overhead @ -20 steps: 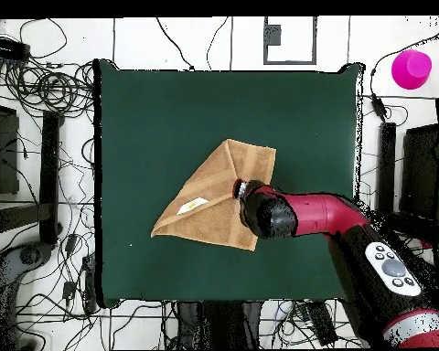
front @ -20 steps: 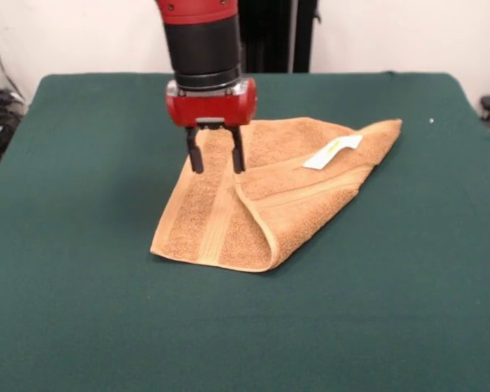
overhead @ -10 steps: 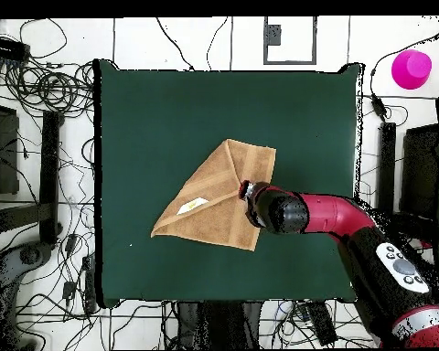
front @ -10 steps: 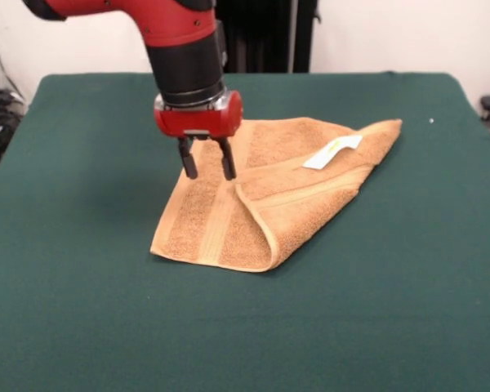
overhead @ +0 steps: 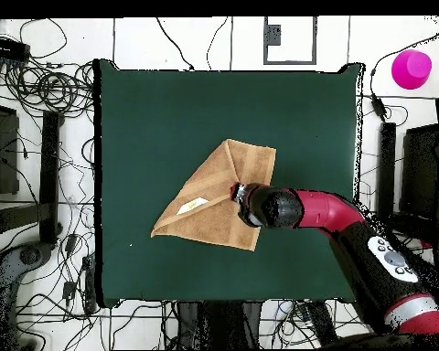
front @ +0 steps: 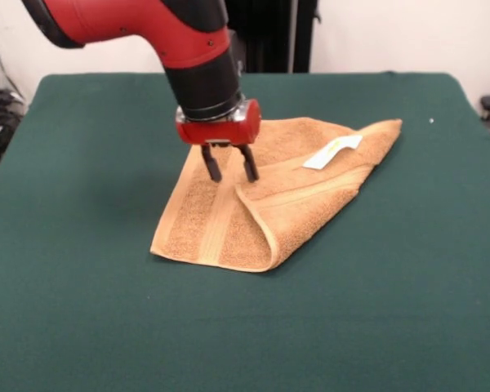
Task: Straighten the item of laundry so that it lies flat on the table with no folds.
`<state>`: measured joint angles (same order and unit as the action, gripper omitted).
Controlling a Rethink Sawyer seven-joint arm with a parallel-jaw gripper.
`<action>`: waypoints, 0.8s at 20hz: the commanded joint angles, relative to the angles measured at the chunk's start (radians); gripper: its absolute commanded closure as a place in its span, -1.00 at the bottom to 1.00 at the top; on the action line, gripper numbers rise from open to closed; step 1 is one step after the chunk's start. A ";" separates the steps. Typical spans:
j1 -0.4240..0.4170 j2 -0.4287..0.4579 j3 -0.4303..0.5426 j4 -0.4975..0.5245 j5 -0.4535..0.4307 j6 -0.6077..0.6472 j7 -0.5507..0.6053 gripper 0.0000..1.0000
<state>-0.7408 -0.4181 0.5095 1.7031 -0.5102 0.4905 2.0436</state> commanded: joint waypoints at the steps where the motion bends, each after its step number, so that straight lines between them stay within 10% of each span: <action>1: 0.019 0.058 0.111 -0.050 0.036 0.116 -0.142 -1.00; 16: 0.011 0.062 0.107 -0.031 0.054 0.079 -0.071 -1.00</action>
<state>-0.7447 -0.3896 0.5260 1.6934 -0.5023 0.5129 2.0436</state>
